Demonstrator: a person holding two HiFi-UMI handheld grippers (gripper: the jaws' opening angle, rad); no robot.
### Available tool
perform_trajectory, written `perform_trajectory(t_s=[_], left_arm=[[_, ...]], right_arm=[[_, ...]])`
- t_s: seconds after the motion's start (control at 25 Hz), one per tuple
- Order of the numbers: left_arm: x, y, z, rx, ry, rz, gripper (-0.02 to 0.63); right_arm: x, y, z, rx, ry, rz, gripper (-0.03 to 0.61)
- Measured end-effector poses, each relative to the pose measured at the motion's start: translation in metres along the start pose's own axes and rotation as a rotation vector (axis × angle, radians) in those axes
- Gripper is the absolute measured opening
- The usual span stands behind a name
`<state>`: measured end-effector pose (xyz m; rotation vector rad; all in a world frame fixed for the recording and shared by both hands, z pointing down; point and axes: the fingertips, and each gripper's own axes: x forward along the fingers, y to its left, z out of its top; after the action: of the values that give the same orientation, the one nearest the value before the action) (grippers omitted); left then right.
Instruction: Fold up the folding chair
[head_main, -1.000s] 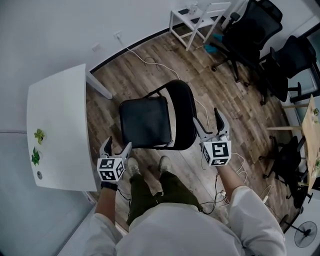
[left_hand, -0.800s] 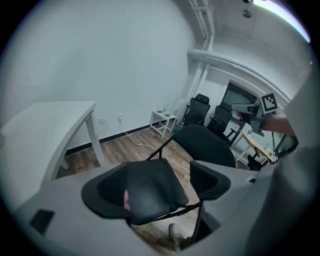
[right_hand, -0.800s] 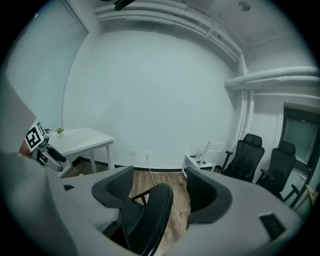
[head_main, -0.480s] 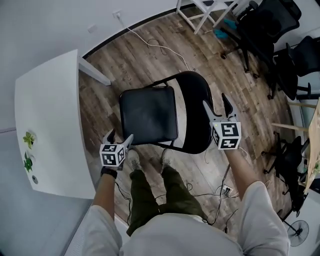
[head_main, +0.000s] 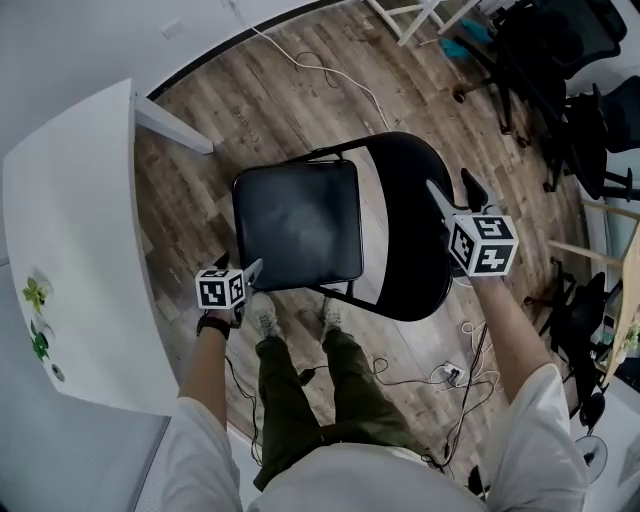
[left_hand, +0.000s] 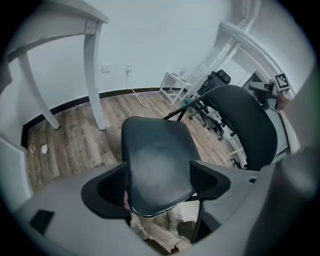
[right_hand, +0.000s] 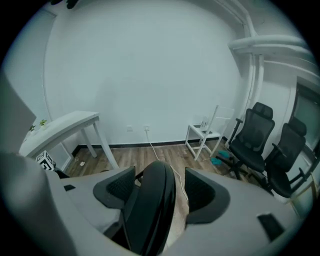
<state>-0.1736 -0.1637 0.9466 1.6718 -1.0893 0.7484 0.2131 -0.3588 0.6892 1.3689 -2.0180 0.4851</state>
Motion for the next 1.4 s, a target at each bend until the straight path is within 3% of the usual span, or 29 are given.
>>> perform_trajectory(t_s=[0.28,0.52,0.88,1.04,1.2,1.4], left_arm=[[0.059,0.049,-0.019,-0.095,0.059,-0.001,0.396],[0.105,0.080,-0.027,-0.193,0.074,-0.066,0.396],[0.158,0.086,-0.050,-0.297,0.090,-0.284,0.397],[0.169,0.082,-0.055,-0.403,0.086,-0.474,0.410],[0.175,0.079,-0.059,-0.476,0.090,-0.632,0.416],[0.176,0.076,-0.057,-0.478,0.120,-0.652,0.414]], right_arm=[[0.037,-0.002,-0.014,0.062,0.129,0.059,0.325],[0.058,-0.005,-0.032,0.119,0.245,0.081,0.314],[0.075,-0.005,-0.049,0.236,0.392,0.168,0.257],[0.080,0.002,-0.050,0.296,0.417,0.233,0.214],[0.085,0.019,-0.046,0.281,0.404,0.345,0.166],[0.086,0.024,-0.042,0.277,0.396,0.419,0.130]])
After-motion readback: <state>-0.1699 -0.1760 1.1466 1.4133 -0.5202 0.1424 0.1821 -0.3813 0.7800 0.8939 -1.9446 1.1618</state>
